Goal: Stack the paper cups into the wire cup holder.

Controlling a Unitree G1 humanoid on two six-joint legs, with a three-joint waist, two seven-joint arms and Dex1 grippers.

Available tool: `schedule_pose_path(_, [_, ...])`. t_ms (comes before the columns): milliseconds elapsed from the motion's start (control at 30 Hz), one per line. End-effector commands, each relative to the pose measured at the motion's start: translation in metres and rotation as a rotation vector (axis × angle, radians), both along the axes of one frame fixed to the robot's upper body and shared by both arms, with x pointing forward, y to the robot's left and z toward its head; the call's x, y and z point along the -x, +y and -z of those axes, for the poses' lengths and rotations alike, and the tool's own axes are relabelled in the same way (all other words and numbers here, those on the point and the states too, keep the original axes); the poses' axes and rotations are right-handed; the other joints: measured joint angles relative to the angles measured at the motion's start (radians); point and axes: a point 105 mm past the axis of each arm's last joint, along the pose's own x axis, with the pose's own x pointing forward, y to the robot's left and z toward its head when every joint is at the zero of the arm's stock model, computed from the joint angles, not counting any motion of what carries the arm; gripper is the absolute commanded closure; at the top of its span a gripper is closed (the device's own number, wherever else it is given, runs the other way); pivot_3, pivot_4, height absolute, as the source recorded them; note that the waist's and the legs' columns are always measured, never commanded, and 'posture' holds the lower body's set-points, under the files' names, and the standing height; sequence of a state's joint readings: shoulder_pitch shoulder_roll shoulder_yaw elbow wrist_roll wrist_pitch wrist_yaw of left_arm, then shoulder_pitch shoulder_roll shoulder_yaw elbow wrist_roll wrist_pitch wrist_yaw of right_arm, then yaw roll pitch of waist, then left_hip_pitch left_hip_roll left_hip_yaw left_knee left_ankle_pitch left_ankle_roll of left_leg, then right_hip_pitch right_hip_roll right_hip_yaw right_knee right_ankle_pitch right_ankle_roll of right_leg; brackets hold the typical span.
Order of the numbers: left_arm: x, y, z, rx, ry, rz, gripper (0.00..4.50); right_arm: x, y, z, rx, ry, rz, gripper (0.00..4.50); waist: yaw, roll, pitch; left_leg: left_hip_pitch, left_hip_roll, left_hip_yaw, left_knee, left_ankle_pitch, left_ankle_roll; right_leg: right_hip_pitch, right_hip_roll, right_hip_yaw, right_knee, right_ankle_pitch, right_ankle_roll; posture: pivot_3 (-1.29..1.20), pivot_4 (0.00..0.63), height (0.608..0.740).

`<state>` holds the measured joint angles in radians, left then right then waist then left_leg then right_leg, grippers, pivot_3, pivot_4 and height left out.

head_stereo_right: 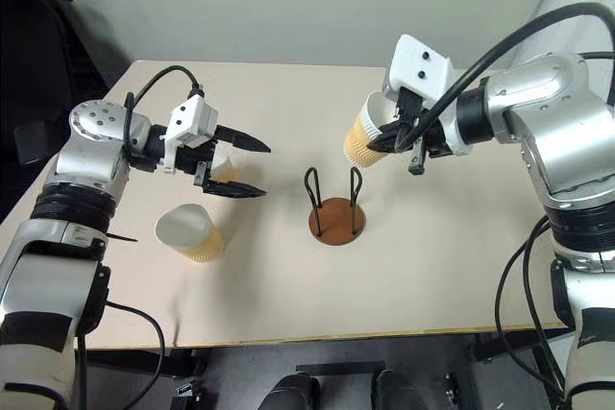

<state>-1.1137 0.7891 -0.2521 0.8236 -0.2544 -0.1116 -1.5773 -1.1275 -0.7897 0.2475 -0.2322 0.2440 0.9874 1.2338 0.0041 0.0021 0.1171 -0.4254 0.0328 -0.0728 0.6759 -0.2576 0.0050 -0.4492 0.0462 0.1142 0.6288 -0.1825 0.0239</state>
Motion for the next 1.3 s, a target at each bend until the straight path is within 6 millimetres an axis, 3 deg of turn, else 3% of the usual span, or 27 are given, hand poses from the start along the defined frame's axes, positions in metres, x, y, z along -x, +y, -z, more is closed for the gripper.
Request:
schedule_pose_path(33, [0.005, 0.003, -0.019, -0.005, -0.051, 0.033, 0.0, 0.002, 0.007, -0.004, -0.011, -0.014, -0.027, 4.45, -0.001, 0.0, 0.0, 0.0, 0.0, 0.0, 0.0, 0.0, 0.0, 0.0, 0.0, 0.0, 0.0, 0.0, 0.0, 0.0, 0.15, 0.74])
schedule_pose_path(267, [0.01, 0.013, -0.021, -0.004, -0.053, 0.01, 0.0, -0.001, 0.02, 0.008, -0.006, 0.011, -0.075, 4.45, -0.004, 0.0, 0.0, 0.0, 0.0, 0.0, -0.001, 0.0, 0.0, -0.001, 0.0, 0.0, 0.001, 0.0, 0.0, 0.0, 0.15, 0.74])
schedule_pose_path(533, [0.015, 0.016, -0.02, 0.0, -0.049, 0.006, 0.0, -0.001, 0.041, 0.007, -0.025, 0.013, -0.134, 4.45, -0.005, 0.0, 0.0, 0.0, 0.0, 0.0, 0.0, 0.001, -0.001, -0.002, 0.0, 0.0, 0.003, 0.0, -0.001, 0.0, 0.15, 0.74])
schedule_pose_path(1300, [0.014, 0.015, -0.018, 0.001, -0.042, 0.005, 0.0, -0.004, 0.034, 0.033, 0.085, -0.02, -0.142, 4.45, -0.007, 0.0, 0.0, 0.001, 0.0, 0.0, 0.0, 0.002, -0.002, -0.003, 0.0, 0.0, 0.008, -0.001, -0.002, 0.0, 0.15, 0.74])
